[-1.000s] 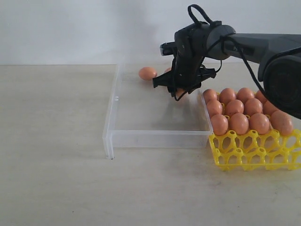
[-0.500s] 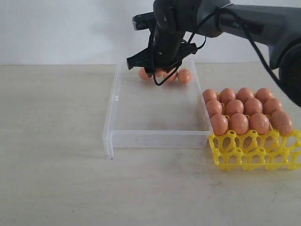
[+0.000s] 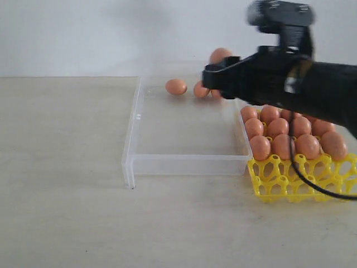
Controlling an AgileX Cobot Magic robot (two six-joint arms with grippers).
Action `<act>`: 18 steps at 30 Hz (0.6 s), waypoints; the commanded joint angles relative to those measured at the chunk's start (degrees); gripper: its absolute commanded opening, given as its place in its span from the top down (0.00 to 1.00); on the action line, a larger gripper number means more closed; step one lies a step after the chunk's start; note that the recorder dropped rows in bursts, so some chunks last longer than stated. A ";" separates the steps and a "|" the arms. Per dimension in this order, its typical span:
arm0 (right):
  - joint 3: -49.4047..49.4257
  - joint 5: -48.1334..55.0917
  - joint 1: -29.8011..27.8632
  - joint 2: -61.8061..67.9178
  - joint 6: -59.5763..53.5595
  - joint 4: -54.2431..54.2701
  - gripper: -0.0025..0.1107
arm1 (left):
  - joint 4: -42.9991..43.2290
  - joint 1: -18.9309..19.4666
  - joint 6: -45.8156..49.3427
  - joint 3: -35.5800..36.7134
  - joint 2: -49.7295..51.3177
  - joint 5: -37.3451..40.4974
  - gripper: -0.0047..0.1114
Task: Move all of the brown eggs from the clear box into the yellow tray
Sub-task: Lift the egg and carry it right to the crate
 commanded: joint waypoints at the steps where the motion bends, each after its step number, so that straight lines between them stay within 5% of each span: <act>1: 14.04 -7.92 -7.08 -11.48 7.02 -2.78 0.98 | -0.14 0.20 0.13 0.15 -0.12 -0.05 0.92; 6: 22.62 -9.98 -18.77 -18.09 22.33 -23.43 0.98 | -0.14 0.20 0.13 0.15 -0.12 -0.05 0.92; 12: 20.25 -35.83 -37.53 -13.01 45.65 -62.60 0.98 | -0.14 0.20 0.13 0.15 -0.12 -0.05 0.92; 15: 15.37 -49.55 -45.25 -5.96 48.83 -69.07 0.98 | -0.14 0.20 0.13 0.15 -0.12 -0.05 0.92; 18: 8.92 -49.72 -48.48 1.77 50.96 -75.73 0.98 | -0.14 0.20 0.13 0.15 -0.12 -0.05 0.92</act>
